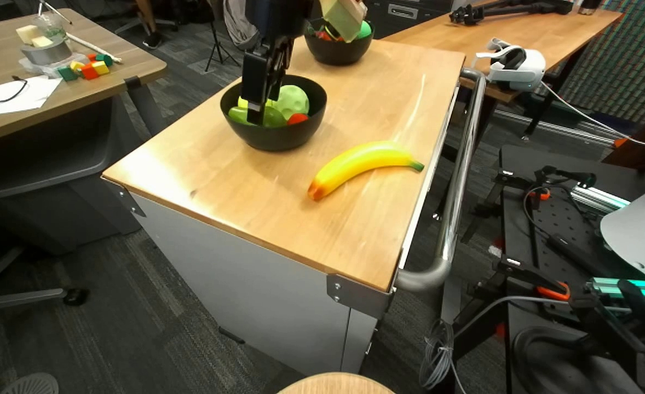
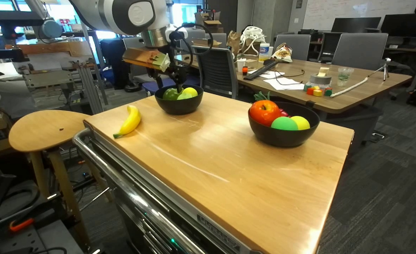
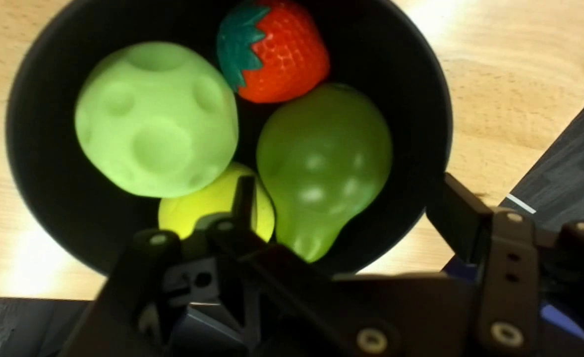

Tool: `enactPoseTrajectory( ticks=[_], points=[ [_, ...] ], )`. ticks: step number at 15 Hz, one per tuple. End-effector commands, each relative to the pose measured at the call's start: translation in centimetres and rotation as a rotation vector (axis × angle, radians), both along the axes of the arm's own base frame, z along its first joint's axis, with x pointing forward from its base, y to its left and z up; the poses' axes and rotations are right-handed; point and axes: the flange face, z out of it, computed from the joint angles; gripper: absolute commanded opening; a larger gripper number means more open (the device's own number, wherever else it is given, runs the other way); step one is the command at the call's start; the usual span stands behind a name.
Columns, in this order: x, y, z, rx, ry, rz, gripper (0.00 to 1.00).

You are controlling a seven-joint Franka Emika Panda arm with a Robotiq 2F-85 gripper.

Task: Move the fruit and vegetable toys from the bowls to the counter

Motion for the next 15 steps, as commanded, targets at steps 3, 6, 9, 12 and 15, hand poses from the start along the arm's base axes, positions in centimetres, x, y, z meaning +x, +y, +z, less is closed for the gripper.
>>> enactPoseTrajectory(
  ticks=[3,6,9,12,15],
  points=[
    [1.7,-1.2,1.4,0.027,-0.027,-0.087,0.75],
    [1.9,-2.3,1.7,0.036,-0.032,-0.120,0.72],
    [1.9,-3.7,1.1,0.007,-0.023,-0.137,0.75],
    [1.7,-5.0,0.7,-0.022,0.003,-0.139,0.77],
    [1.5,-5.6,-0.2,-0.049,0.036,-0.138,0.87]
  ],
)
